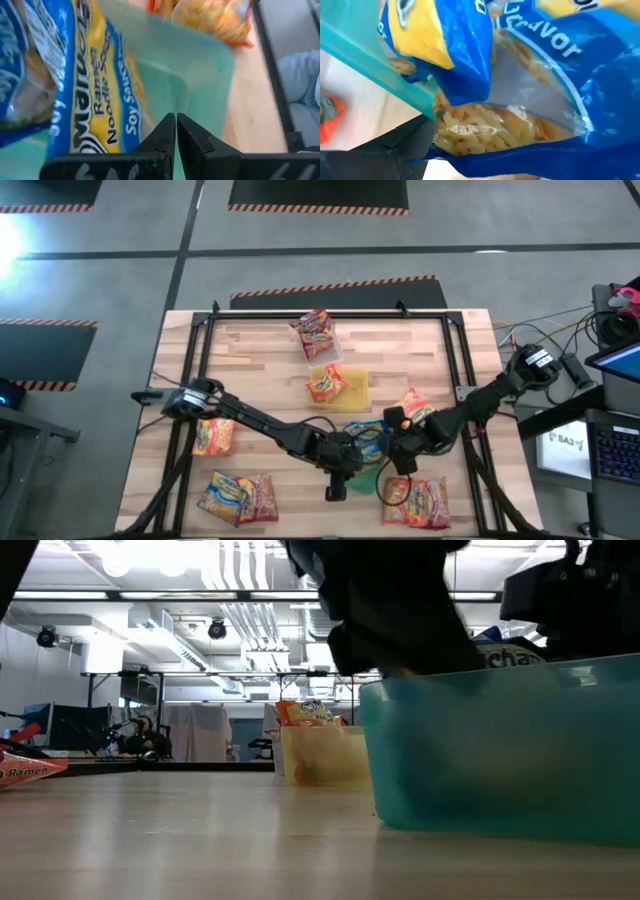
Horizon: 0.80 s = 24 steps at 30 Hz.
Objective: Sort Maruchan noodles
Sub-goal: Put the blue noodle pack into the green bin
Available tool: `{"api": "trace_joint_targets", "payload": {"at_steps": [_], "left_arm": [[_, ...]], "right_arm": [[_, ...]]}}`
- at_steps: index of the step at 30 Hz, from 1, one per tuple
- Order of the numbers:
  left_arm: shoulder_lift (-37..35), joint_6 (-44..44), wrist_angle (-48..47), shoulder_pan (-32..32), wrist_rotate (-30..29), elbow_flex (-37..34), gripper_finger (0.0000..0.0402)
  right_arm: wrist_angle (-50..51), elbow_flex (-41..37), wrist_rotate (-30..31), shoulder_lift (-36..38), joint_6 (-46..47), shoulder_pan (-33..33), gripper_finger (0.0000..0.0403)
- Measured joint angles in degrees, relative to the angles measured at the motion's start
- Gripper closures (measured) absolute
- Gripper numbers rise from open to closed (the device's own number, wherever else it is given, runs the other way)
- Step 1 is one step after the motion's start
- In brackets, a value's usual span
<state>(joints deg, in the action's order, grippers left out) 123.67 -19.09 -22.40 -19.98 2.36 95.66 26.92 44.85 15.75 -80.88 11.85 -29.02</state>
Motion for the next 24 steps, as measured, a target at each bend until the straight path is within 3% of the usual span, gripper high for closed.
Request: {"api": "trace_joint_targets", "payload": {"at_steps": [8,19,24], "left_arm": [[1.5,-1.2,-1.7,1.2,0.5,0.2,0.0401],[1.7,2.9,-3.6,2.1,-10.2,0.2,0.0401],[1.7,3.5,-3.6,2.3,-10.4,0.2,0.0401]], "right_arm": [[-7.0,0.0,-3.2,0.0,-4.6,0.6,0.0062],[-10.7,0.0,-5.3,0.0,-7.4,1.9,0.0062],[-10.8,0.0,-5.7,0.0,-7.4,2.0,0.0062]]}}
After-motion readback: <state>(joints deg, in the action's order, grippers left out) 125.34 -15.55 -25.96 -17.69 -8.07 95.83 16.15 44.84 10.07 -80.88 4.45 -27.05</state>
